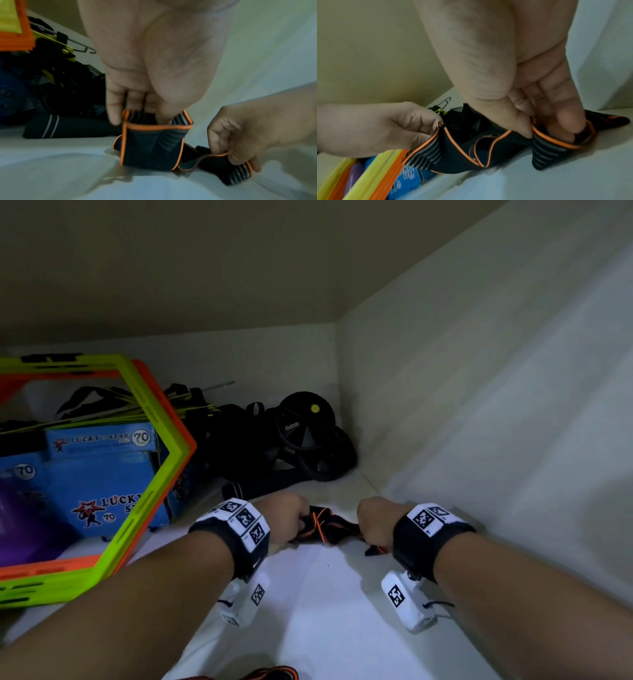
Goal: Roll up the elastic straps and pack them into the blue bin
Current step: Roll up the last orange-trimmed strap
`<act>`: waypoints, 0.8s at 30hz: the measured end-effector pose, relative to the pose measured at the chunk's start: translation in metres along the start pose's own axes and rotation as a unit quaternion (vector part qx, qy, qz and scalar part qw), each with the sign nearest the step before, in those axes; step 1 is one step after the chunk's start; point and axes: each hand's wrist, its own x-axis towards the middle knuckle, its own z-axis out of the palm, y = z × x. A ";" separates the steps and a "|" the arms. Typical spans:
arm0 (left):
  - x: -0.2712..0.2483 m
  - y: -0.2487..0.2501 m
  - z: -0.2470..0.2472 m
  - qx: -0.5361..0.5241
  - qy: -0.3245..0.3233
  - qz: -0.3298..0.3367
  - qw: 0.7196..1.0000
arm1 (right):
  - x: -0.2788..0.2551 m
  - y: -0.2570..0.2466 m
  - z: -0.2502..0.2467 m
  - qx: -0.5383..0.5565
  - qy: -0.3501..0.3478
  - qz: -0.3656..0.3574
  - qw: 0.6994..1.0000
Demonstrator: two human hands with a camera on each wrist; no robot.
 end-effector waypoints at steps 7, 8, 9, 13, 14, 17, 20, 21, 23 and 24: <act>-0.021 -0.011 -0.037 -0.178 0.198 0.017 0.964 | -0.008 -0.007 -0.038 0.398 0.070 0.020 0.915; -0.025 -0.009 -0.043 -0.180 0.191 0.003 0.965 | -0.012 -0.012 -0.043 0.441 0.075 0.012 0.894; -0.030 -0.007 -0.048 -0.191 0.191 -0.008 0.963 | -0.016 -0.017 -0.049 0.491 0.081 0.012 0.867; -0.047 0.003 -0.065 -0.333 0.198 -0.031 0.921 | -0.024 -0.032 -0.064 0.651 0.078 0.000 0.755; -0.050 0.003 -0.066 -0.364 0.196 -0.027 0.910 | -0.027 -0.035 -0.066 0.675 0.061 -0.010 0.735; -0.057 -0.001 -0.070 -0.324 0.198 -0.010 0.925 | -0.037 -0.041 -0.067 0.686 0.037 -0.032 0.726; -0.062 -0.002 -0.075 -0.283 0.183 -0.001 0.941 | -0.048 -0.044 -0.067 0.674 0.068 -0.043 0.734; -0.065 -0.001 -0.078 -0.267 0.177 0.012 0.947 | -0.051 -0.045 -0.067 0.668 0.089 -0.047 0.738; -0.074 0.002 -0.086 -0.227 0.161 0.041 0.960 | -0.055 -0.043 -0.066 0.634 0.146 -0.056 0.757; -0.077 0.003 -0.090 -0.207 0.156 0.048 0.964 | -0.058 -0.042 -0.065 0.614 0.167 -0.056 0.769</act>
